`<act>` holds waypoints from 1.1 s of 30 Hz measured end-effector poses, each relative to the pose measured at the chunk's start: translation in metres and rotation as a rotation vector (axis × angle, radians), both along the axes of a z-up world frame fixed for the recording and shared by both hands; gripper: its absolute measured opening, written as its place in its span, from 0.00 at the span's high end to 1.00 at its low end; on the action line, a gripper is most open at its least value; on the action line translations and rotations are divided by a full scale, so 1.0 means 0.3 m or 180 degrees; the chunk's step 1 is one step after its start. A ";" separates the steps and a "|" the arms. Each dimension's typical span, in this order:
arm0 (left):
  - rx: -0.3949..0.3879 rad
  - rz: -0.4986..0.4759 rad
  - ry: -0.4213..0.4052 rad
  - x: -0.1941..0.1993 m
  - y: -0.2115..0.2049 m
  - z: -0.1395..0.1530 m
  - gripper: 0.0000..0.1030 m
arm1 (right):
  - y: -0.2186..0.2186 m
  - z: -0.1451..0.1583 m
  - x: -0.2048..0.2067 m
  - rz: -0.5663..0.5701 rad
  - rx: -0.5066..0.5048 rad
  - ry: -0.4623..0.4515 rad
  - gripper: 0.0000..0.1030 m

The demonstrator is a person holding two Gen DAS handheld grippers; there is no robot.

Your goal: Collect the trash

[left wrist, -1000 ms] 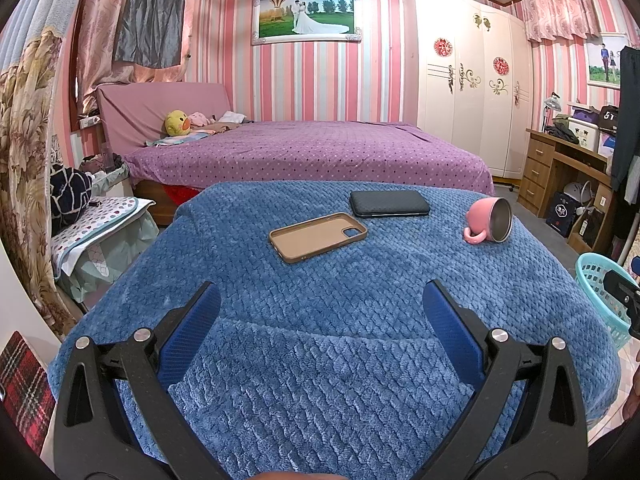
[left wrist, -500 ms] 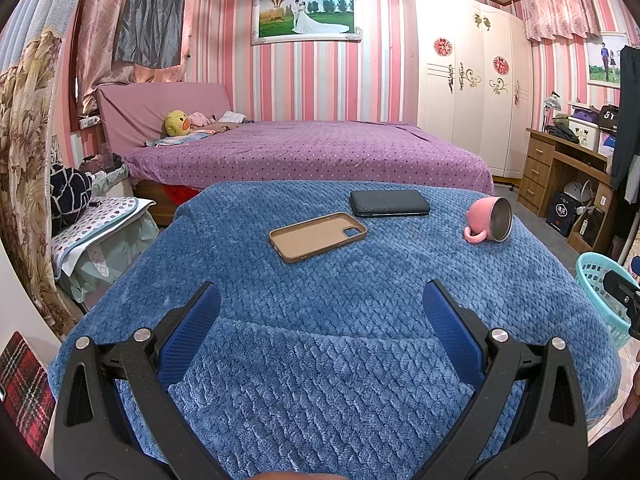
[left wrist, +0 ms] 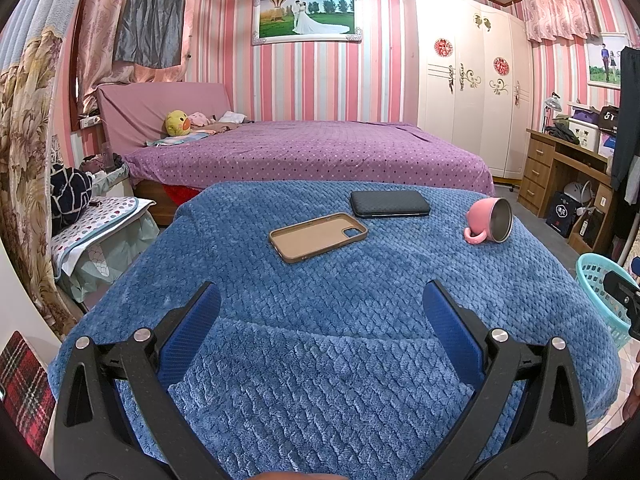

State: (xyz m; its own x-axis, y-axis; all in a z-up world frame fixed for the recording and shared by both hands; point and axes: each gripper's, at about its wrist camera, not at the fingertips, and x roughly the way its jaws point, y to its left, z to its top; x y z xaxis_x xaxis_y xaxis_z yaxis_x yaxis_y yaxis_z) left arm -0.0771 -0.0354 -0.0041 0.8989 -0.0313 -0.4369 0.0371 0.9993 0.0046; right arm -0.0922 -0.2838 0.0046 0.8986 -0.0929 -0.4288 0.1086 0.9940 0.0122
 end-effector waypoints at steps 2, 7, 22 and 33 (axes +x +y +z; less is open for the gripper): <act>0.0000 -0.0001 0.0000 0.000 0.001 0.000 0.05 | -0.001 0.000 0.000 0.0003 -0.0002 0.0000 0.05; -0.0002 0.0001 -0.0002 -0.001 -0.001 0.000 0.05 | -0.001 0.000 0.000 0.0000 -0.0001 0.0000 0.05; 0.0001 0.0003 -0.0004 0.000 0.002 0.000 0.05 | -0.001 0.001 0.000 0.0003 -0.0003 0.0001 0.05; -0.0044 0.0015 -0.0023 -0.003 0.006 0.016 0.05 | 0.000 0.001 0.000 0.0002 -0.0001 0.0001 0.05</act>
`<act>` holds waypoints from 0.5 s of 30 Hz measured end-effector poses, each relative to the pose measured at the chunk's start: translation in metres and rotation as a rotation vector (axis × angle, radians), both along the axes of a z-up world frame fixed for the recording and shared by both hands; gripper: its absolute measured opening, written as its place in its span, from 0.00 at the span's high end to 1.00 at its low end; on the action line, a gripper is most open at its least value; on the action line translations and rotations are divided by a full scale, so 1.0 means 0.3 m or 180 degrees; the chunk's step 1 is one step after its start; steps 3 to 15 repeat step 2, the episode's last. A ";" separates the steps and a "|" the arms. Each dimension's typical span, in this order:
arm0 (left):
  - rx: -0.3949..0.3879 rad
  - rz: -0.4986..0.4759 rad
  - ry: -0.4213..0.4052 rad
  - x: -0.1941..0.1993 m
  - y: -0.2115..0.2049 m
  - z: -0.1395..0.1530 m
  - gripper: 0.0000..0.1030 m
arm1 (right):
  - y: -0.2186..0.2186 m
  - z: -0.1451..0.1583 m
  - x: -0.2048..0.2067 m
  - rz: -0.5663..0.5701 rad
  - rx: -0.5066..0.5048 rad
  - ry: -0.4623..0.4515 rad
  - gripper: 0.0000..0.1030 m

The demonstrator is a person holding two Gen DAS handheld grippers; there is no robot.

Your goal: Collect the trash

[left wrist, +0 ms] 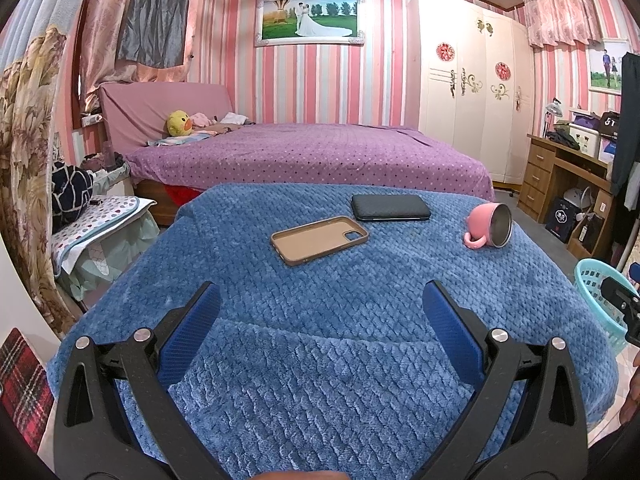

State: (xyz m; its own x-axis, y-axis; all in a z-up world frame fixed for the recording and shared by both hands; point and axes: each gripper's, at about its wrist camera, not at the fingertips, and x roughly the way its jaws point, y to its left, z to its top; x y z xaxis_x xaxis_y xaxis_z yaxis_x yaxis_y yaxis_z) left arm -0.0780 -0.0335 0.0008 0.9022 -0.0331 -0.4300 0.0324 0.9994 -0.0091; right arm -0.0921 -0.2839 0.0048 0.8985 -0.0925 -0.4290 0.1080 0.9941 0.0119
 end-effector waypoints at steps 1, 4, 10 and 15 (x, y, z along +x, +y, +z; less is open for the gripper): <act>-0.0004 -0.0002 0.0001 0.000 0.001 0.000 0.05 | 0.000 0.001 -0.001 -0.0001 0.0001 -0.0003 0.05; -0.0002 -0.0007 0.0003 0.000 0.000 0.000 0.05 | 0.000 0.000 0.000 -0.0001 0.0000 -0.0003 0.05; -0.0002 -0.0007 0.0003 0.000 0.000 0.000 0.05 | 0.000 0.000 0.000 -0.0001 0.0000 -0.0003 0.05; -0.0002 -0.0007 0.0003 0.000 0.000 0.000 0.05 | 0.000 0.000 0.000 -0.0001 0.0000 -0.0003 0.05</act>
